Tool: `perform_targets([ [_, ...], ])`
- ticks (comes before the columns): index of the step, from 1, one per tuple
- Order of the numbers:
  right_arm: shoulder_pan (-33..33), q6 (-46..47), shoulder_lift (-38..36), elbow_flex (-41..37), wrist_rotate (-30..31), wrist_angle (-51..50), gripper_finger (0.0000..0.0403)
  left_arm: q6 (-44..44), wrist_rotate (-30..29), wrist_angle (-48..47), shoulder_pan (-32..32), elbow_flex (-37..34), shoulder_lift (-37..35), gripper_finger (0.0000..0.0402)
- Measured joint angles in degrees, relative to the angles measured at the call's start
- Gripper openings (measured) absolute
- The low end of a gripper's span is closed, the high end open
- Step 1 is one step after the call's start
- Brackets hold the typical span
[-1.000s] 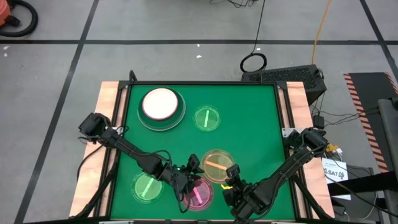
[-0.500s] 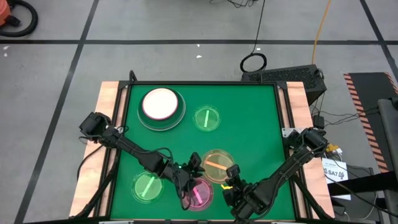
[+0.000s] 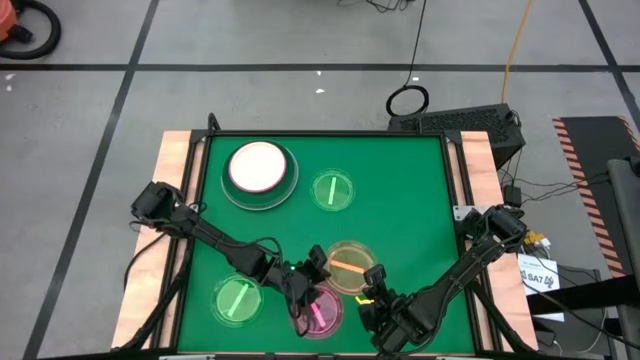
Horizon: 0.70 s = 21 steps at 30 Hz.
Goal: Stack plastic plates
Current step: Stack the orange transparent plate on the white plate
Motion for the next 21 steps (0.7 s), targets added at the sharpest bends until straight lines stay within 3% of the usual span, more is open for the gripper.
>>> perform_targets([
  [5,0.0,0.0,0.0,0.0,1.1,-0.1,0.0003,1.6,0.1,-0.4,-0.3,0.0,0.0,0.0012],
  [8,0.0,1.3,0.0,0.0,3.3,0.0,0.0025,1.5,0.8,-0.1,-0.4,0.0,0.0,0.0006],
  [21,-0.2,6.5,0.0,0.3,3.3,3.2,0.0212,1.1,4.9,0.5,-0.2,0.0,0.0,0.0006],
])
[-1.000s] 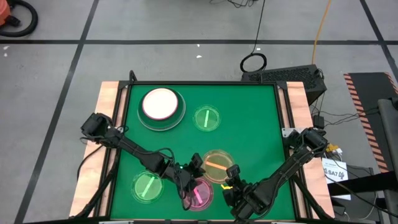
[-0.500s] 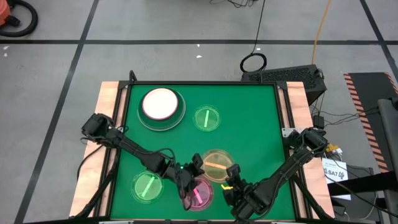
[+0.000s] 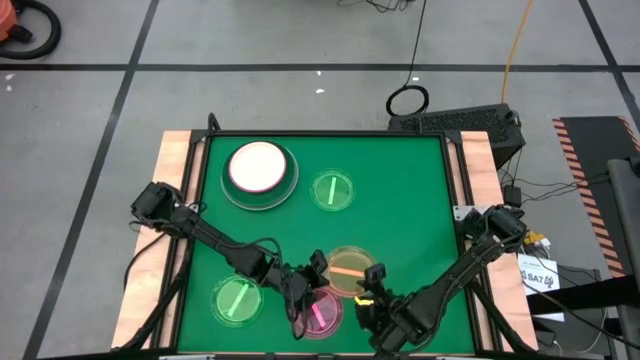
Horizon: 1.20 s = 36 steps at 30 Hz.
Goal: Stack plastic plates
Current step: Stack the orange transparent plate on the white plate
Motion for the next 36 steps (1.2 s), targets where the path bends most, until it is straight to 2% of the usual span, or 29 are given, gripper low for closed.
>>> perform_targets([
  [6,0.0,2.1,-0.1,3.8,0.0,1.6,0.0259,-1.9,1.1,-0.3,0.8,0.0,0.0,0.0006],
  [13,0.3,2.8,-0.1,7.3,-0.2,0.5,0.0271,-3.7,1.4,-0.6,0.9,0.0,0.0,0.0006],
  [20,3.1,5.0,-0.6,8.6,1.3,-4.2,0.0249,-8.1,1.3,-0.9,2.3,0.0,-0.1,0.0006],
  [27,7.7,14.4,-3.3,8.7,7.2,-11.4,0.0221,-14.8,1.2,-7.8,5.2,0.0,-1.3,0.0006],
  [36,12.4,22.5,-3.3,8.6,9.0,-18.6,0.0191,-20.1,1.4,-13.4,7.2,0.0,-3.2,0.0005],
])
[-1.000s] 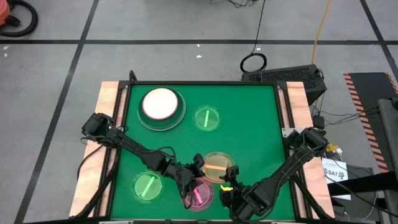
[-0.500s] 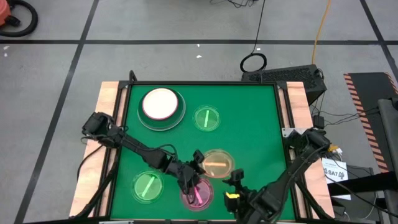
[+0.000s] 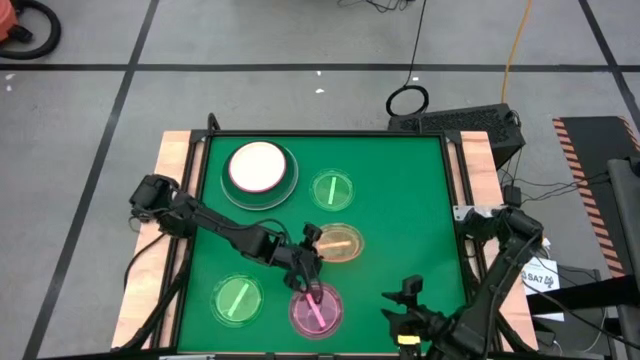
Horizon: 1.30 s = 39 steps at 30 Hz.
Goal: Stack plastic plates
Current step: Stack the orange transparent plate on the white plate
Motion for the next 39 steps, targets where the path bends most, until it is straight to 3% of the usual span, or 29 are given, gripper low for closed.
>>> perform_targets([
  [12,0.7,3.0,0.0,-1.9,1.3,-1.9,0.0077,-8.8,-8.4,-15.7,0.8,0.0,-9.8,0.0005],
  [21,0.8,3.1,0.0,-1.9,1.3,-1.6,0.0010,-14.8,-9.9,-21.1,6.2,-1.4,-9.7,0.0005],
  [39,0.3,2.9,0.0,-1.9,1.3,-1.6,0.0002,-22.3,-15.6,-26.9,8.9,-3.5,-9.6,0.0005],
])
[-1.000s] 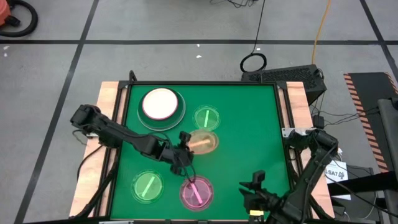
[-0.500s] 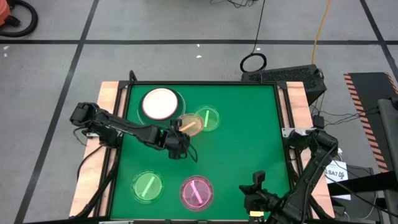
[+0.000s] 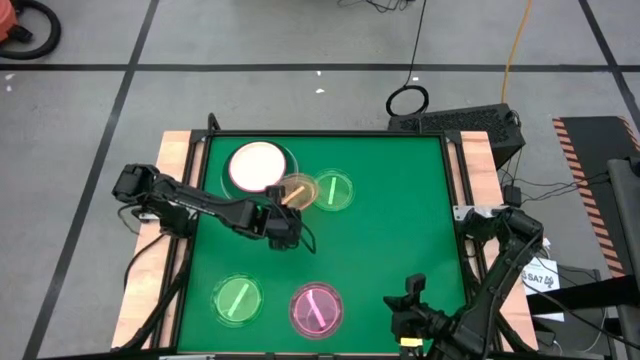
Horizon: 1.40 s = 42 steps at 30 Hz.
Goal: Stack plastic plates
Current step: Stack the orange transparent plate on the white plate
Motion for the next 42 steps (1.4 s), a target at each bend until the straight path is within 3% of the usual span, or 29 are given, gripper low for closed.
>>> perform_targets([
  [18,-1.1,-1.7,0.0,0.0,0.0,0.0,0.0002,-4.0,-4.4,-3.6,0.9,0.0,0.0,0.0005],
  [42,-1.1,0.2,0.0,0.0,-0.2,0.2,0.0004,-8.0,-3.3,-7.6,3.4,-0.8,0.0,0.0005],
])
